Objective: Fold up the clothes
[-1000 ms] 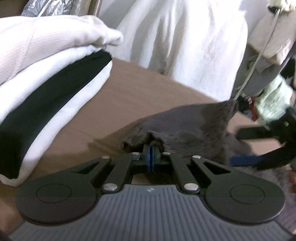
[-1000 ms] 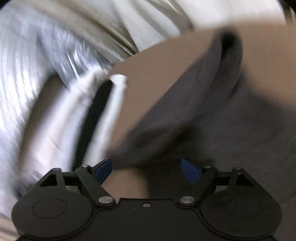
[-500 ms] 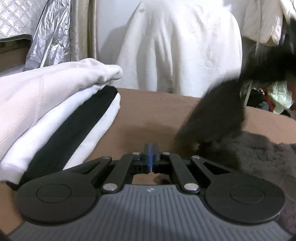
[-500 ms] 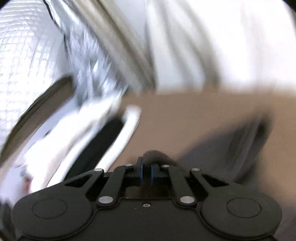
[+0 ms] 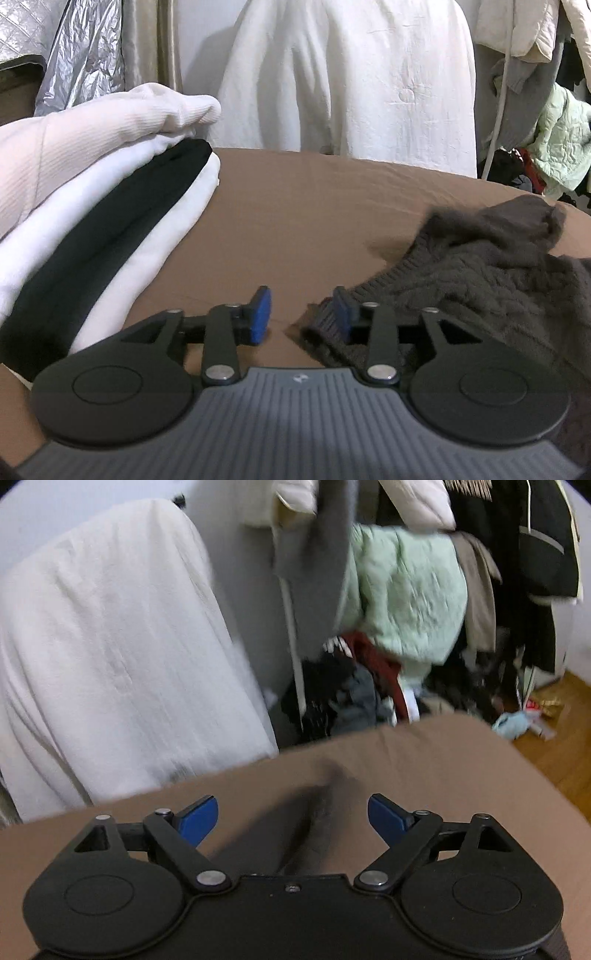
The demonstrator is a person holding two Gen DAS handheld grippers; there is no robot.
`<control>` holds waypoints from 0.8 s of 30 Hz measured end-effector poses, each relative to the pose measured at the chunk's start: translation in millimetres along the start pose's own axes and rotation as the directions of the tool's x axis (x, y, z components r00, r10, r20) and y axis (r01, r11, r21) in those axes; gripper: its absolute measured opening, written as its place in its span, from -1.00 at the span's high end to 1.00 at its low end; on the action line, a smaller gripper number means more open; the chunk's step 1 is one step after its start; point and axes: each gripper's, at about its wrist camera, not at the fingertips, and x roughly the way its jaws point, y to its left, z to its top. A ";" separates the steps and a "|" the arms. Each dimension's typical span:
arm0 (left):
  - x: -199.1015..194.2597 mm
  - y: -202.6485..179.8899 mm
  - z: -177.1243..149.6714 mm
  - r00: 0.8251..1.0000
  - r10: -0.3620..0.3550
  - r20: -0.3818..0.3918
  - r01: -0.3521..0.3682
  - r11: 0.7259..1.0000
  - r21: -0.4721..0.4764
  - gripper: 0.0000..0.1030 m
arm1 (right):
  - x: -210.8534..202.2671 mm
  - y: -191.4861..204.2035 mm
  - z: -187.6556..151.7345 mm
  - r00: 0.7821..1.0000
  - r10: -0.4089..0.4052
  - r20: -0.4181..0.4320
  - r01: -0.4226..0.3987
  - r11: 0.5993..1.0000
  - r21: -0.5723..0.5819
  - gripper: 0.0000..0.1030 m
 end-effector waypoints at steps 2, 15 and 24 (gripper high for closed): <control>-0.3 -1.6 0.9 1.000 0.001 0.006 -0.001 1.000 0.008 0.10 | 9.3 -6.2 -17.8 0.998 0.031 -0.050 -0.032 0.999 -0.018 -0.78; 53.9 11.1 -6.6 0.968 -0.149 -0.204 0.124 0.984 -0.129 -0.89 | -25.6 -116.0 -82.1 0.990 0.114 -0.077 -0.126 0.978 -0.169 -0.77; 81.2 -40.0 3.3 0.951 -0.181 -0.249 0.208 0.974 0.087 0.59 | -8.4 -185.7 -68.8 0.975 0.005 -0.220 -0.060 0.969 -0.241 -0.78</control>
